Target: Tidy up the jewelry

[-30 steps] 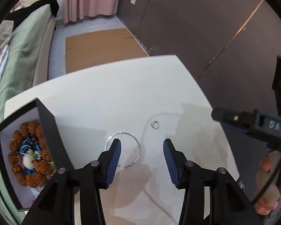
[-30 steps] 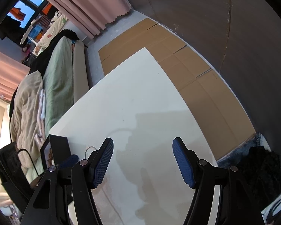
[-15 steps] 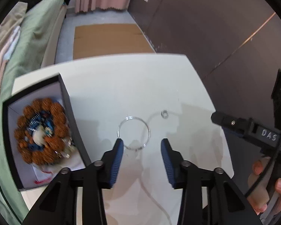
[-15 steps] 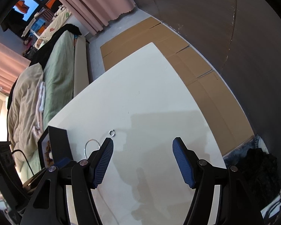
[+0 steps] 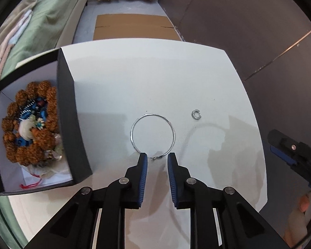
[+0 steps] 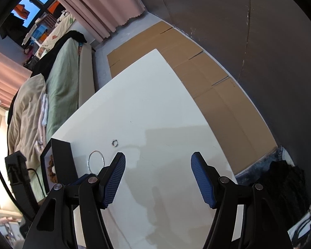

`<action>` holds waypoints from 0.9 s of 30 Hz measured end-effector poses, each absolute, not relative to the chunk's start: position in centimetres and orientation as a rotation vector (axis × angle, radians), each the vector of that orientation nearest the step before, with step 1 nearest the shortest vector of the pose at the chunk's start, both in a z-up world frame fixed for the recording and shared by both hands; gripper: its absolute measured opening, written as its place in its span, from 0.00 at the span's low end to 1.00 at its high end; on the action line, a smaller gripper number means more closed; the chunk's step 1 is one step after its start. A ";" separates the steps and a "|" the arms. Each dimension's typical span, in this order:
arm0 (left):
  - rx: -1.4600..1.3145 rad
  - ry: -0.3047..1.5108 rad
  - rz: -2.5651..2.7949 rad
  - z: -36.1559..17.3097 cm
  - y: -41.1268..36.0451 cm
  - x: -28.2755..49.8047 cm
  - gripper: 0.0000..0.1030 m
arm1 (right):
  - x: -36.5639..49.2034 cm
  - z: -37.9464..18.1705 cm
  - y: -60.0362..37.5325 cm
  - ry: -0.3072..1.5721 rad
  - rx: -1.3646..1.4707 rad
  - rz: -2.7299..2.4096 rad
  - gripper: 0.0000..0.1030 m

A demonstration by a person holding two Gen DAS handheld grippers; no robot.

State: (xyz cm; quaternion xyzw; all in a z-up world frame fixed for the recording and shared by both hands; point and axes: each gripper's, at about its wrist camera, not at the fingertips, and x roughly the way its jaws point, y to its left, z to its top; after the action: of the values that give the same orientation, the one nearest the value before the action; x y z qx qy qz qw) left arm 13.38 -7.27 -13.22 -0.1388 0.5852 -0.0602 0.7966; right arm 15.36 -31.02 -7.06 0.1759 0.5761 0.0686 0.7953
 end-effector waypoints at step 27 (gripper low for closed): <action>-0.254 1.171 -0.039 -13.4 -8.0 15.9 0.06 | 16.2 -7.6 -29.1 1.237 0.334 0.205 0.64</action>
State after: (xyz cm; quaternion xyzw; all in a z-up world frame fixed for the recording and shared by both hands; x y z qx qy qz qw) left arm 15.93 -7.97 -13.41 -0.1196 0.5511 -0.0185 0.8256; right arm 16.22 -29.07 -7.58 0.1554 0.5758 0.0955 0.7970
